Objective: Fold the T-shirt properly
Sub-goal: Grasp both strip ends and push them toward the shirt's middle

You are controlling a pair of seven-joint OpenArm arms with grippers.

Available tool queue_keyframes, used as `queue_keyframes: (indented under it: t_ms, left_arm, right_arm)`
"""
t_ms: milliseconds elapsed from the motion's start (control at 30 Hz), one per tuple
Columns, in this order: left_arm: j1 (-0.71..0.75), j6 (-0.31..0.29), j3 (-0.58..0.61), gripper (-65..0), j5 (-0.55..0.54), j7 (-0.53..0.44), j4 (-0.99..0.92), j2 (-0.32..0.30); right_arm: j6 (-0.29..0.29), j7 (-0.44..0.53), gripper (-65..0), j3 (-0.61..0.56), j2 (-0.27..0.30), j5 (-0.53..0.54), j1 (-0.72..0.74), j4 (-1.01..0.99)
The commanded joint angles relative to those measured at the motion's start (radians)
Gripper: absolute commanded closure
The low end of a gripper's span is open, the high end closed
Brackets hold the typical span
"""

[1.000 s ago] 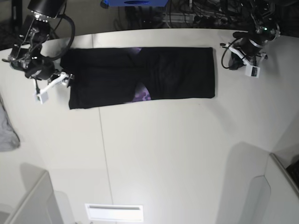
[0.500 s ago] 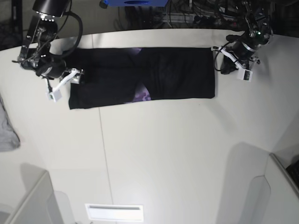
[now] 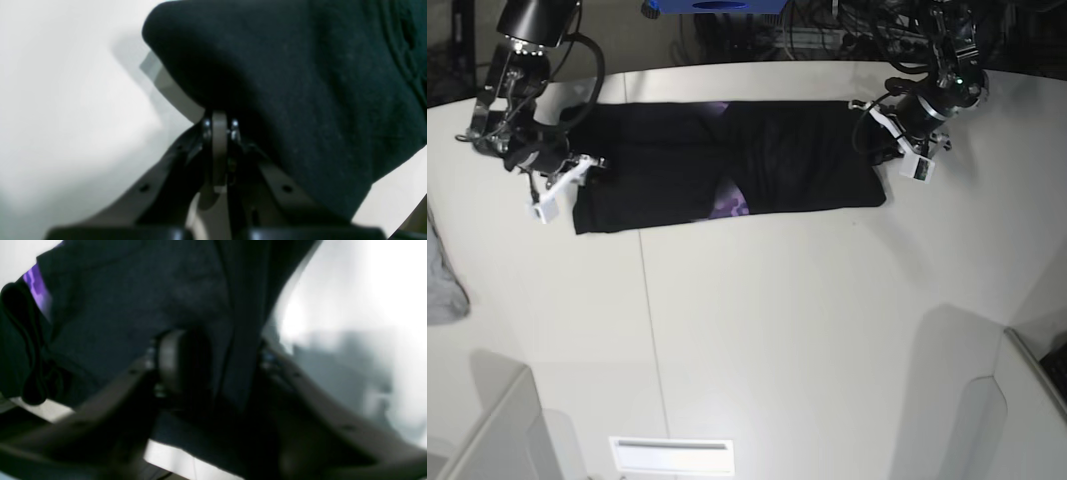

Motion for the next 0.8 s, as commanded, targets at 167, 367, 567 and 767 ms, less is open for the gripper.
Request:
queue_keyframes:
  t_ms: [167, 367, 567, 767]
  left_arm:
    - [-0.007, -0.008, 0.068, 0.0, 0.012, 0.019, 0.007, -0.010]
    - [-0.035, -0.008, 0.124, 0.0, 0.012, 0.024, 0.009, -0.010]
    - [-0.073, -0.008, 0.167, 0.0, 0.012, 0.027, 0.024, -0.008]
    - [-0.090, 0.068, 0.208, 0.0, 0.012, 0.027, 0.035, -0.010]
  right_arm:
    - [-0.010, -0.007, 0.0, -0.006, 0.009, -0.017, 0.018, 0.008]
    - [-0.011, -0.013, 0.0, -0.007, 0.045, -0.017, 0.038, 0.008]
    - [-0.011, -0.008, 0.0, -0.044, 0.088, -0.017, 0.042, 0.050]
    - [-0.108, -0.015, 0.0, -0.098, 0.100, -0.017, 0.035, 0.181]
